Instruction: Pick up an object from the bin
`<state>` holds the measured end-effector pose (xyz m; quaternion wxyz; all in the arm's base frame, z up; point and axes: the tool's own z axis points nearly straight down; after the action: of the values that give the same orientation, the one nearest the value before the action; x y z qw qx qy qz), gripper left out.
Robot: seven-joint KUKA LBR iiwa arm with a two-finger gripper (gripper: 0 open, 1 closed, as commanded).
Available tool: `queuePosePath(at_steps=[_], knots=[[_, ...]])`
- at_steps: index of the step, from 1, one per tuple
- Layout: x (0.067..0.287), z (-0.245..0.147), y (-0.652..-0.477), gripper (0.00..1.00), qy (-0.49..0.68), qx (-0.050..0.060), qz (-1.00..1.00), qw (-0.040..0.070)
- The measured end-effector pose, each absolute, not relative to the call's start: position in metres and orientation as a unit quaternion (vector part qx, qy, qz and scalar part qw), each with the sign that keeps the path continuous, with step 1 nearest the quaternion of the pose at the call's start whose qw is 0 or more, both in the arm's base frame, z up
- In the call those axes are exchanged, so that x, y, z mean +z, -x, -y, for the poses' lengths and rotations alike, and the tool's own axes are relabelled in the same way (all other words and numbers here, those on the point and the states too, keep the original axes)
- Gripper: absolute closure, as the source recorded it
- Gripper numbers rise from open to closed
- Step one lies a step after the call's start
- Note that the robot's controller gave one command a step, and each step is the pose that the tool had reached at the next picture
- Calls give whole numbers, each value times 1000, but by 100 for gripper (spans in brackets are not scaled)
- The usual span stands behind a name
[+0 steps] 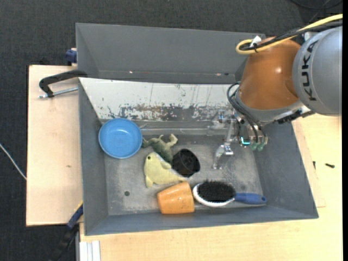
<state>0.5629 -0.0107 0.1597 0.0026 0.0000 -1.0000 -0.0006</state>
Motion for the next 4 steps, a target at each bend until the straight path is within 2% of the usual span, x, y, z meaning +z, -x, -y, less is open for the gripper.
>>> queuePosePath(at_steps=[1,2,3,4], knots=[[83,-57,-570,0,54,0,999,0],[80,-81,-584,0,38,2,999,-3],[80,-91,-576,0,116,1,993,-7],[81,-95,-571,100,114,0,993,6]])
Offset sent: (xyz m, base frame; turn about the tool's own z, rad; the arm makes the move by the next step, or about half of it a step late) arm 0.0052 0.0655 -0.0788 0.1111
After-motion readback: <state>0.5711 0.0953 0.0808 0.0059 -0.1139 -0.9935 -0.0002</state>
